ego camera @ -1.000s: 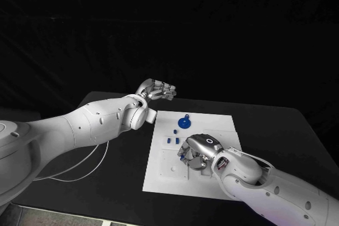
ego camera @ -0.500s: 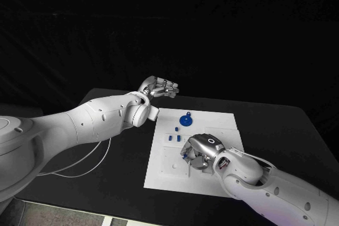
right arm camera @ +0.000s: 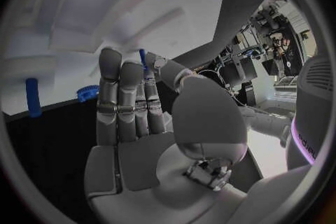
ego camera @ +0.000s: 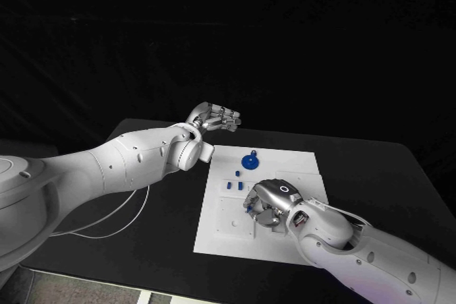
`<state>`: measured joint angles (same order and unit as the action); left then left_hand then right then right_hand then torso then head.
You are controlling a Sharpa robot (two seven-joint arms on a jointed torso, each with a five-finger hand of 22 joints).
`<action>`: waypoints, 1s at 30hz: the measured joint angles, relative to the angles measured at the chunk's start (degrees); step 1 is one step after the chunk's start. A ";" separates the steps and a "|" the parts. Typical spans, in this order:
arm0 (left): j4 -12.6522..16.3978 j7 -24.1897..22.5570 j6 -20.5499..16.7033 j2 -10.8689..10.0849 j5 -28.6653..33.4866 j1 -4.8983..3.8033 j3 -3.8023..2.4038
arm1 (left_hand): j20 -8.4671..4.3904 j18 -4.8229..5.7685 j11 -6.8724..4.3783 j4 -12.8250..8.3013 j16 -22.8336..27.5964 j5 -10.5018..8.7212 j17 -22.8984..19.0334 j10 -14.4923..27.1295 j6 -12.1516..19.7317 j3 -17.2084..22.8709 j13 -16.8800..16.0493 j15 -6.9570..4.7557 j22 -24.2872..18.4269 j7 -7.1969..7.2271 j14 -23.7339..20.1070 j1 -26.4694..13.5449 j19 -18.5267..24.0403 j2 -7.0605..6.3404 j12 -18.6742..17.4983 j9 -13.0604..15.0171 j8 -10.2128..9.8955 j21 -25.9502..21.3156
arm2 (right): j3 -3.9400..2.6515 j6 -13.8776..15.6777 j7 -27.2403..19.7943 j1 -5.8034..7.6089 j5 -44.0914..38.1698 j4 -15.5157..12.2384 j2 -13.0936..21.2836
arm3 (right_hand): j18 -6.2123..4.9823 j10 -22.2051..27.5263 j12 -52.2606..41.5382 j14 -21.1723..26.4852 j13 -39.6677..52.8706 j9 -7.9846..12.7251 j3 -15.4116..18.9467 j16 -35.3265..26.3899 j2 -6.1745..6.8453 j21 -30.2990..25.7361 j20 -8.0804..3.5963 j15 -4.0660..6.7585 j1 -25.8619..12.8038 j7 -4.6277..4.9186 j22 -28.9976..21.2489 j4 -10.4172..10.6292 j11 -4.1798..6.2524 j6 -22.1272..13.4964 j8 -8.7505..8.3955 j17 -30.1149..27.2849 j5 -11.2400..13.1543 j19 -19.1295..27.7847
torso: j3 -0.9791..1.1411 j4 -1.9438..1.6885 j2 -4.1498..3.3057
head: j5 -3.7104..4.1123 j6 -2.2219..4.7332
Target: Assemble the parts on the task board
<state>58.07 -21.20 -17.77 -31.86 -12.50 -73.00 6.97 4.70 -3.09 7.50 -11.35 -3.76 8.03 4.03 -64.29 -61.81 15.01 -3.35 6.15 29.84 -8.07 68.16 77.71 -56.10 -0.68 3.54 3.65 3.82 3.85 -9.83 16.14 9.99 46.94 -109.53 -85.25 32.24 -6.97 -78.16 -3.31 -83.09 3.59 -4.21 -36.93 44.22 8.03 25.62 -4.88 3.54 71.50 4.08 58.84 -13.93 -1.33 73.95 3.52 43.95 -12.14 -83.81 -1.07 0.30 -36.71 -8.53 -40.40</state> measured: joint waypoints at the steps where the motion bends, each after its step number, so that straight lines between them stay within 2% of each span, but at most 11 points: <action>1: 0.00 0.00 0.02 0.00 0.01 0.00 0.00 | 0.00 0.00 0.00 0.00 0.00 0.00 0.00 0.00 0.00 0.00 0.00 0.00 0.00 0.00 0.00 0.00 0.00 0.00 0.00 0.00 0.00 0.00 | 0.00 0.04 0.03 0.00 -0.03 0.04 -0.05 | 0.00 0.00 0.00 0.00 0.00 0.00 0.00 0.00 0.00 -0.03 0.00 0.00 0.00 0.00 0.02 0.00 0.00 0.00 0.00 -0.02 0.00 0.00 | -0.01 0.00 0.00 | 0.00 -0.01; 12: 0.05 0.00 0.24 0.02 0.04 0.00 0.01 | 0.21 0.00 -0.21 0.00 0.00 0.00 0.00 0.21 0.00 0.00 0.00 0.00 -0.49 0.00 0.00 0.00 -0.21 0.00 0.00 0.00 0.00 0.00 | 0.15 0.37 0.19 0.00 -0.25 0.63 -0.71 | 0.00 -0.09 0.00 0.22 -0.05 0.03 0.01 0.00 0.07 -0.43 -0.14 0.22 -0.07 0.00 0.20 0.00 0.12 0.00 -0.06 -0.11 0.01 -0.14 | -0.03 0.00 -0.02 | -0.14 -0.13; 30: 0.03 0.03 0.50 0.09 0.06 0.00 0.01 | 0.20 0.00 -0.21 0.00 0.00 0.00 0.00 0.21 0.00 0.00 0.00 0.00 -0.86 0.00 0.00 0.00 -0.20 0.00 0.00 0.00 0.00 0.00 | 1.03 0.37 0.31 0.17 -0.50 1.07 -0.93 | 0.00 -0.15 0.13 0.22 -0.05 0.00 0.09 0.22 -0.11 -0.67 -0.12 0.21 0.11 0.04 0.73 -0.07 0.22 -0.04 -0.21 -0.40 0.17 -0.14 | 0.04 0.07 -0.02 | -0.34 -0.45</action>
<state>58.10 -21.17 -17.28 -31.77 -12.44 -72.99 6.98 4.91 -3.08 7.28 -11.35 -3.76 8.03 4.02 -64.09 -61.81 15.01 -3.36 6.15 28.98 -8.07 68.16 77.72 -56.31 -0.68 3.54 3.65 3.82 3.85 -8.79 16.51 10.30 47.11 -110.03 -84.18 31.31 -6.98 -78.31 -3.18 -82.88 3.54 -4.22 -36.84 44.44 7.92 24.94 -5.00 3.75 71.61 4.11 59.57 -14.00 -1.12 73.91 3.31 43.55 -11.97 -83.96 -1.03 0.37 -36.73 -8.87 -40.85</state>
